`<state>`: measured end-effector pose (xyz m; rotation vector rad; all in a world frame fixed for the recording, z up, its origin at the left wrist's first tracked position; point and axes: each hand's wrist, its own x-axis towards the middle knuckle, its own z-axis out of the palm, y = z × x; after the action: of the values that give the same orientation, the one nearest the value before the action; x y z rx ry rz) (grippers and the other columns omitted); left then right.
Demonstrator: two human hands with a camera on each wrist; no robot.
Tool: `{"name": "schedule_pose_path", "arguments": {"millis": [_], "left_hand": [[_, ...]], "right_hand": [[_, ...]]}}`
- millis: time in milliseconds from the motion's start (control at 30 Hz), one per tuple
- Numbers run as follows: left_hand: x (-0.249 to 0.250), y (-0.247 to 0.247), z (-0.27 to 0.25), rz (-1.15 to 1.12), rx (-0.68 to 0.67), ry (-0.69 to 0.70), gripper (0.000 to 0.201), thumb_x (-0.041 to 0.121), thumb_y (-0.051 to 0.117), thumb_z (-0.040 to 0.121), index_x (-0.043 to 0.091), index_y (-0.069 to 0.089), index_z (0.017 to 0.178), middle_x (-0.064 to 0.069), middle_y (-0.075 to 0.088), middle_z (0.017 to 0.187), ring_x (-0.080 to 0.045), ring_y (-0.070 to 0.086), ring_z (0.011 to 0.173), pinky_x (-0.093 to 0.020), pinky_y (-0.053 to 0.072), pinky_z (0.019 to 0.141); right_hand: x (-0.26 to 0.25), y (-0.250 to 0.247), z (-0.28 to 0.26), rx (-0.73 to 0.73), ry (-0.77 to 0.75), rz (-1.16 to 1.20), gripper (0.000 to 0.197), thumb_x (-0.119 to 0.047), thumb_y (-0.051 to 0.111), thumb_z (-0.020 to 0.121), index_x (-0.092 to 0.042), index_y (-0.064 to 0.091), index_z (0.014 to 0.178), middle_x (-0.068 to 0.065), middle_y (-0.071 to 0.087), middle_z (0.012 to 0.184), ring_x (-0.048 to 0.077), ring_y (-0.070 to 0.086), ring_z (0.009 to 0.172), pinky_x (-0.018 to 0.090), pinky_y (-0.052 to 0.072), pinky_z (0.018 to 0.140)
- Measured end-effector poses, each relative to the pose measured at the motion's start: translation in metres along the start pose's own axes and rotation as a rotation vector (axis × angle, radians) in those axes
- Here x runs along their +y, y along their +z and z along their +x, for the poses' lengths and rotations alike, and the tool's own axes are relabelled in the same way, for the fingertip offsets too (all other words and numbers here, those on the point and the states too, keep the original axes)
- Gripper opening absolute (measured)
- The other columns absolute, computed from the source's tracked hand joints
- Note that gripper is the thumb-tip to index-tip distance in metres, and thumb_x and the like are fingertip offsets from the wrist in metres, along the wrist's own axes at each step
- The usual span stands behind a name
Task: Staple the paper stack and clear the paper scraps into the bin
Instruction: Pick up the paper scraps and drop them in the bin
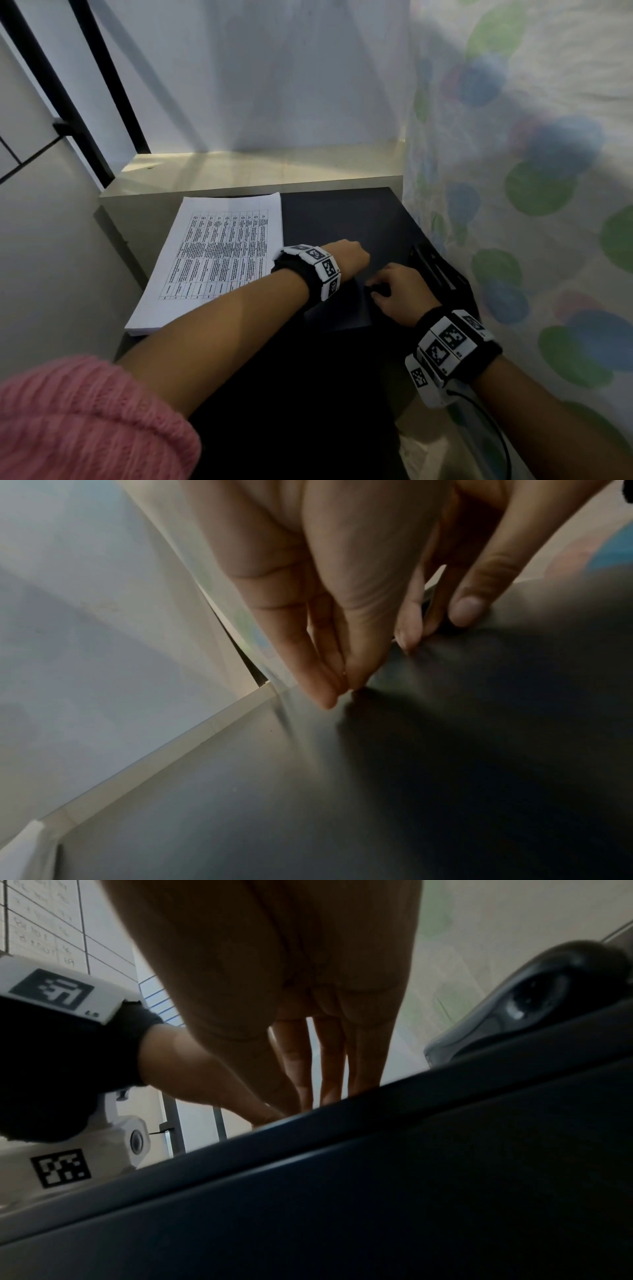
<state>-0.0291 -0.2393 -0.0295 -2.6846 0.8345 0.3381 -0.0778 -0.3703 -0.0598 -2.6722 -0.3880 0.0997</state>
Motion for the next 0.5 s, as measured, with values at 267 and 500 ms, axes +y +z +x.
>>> {"name": "schedule_pose_path", "arguments": {"millis": [267,500], "left_hand": [[-0.002,-0.001,-0.008,-0.107,-0.057,-0.080,0.028,-0.001,0.040,0.095,-0.009,0.057,0.116,-0.022,0.058,0.126,-0.036,0.059,0.114,-0.037,0.048,0.092],[-0.046,0.005,-0.060,-0.459,0.142,-0.242,0.026,0.010,0.048,0.096,0.002,0.062,0.117,-0.017,0.060,0.126,-0.031,0.058,0.117,-0.035,0.044,0.099]], "right_hand": [[0.014,-0.011,-0.041,0.190,0.058,0.166,0.026,-0.005,0.066,0.081,-0.006,0.071,0.106,0.011,0.065,0.101,0.023,0.064,0.091,0.016,0.045,0.079],[0.036,-0.001,-0.090,0.203,0.051,0.280,0.024,-0.005,0.069,0.081,-0.021,0.070,0.098,-0.008,0.062,0.090,0.004,0.061,0.081,0.000,0.047,0.072]]}}
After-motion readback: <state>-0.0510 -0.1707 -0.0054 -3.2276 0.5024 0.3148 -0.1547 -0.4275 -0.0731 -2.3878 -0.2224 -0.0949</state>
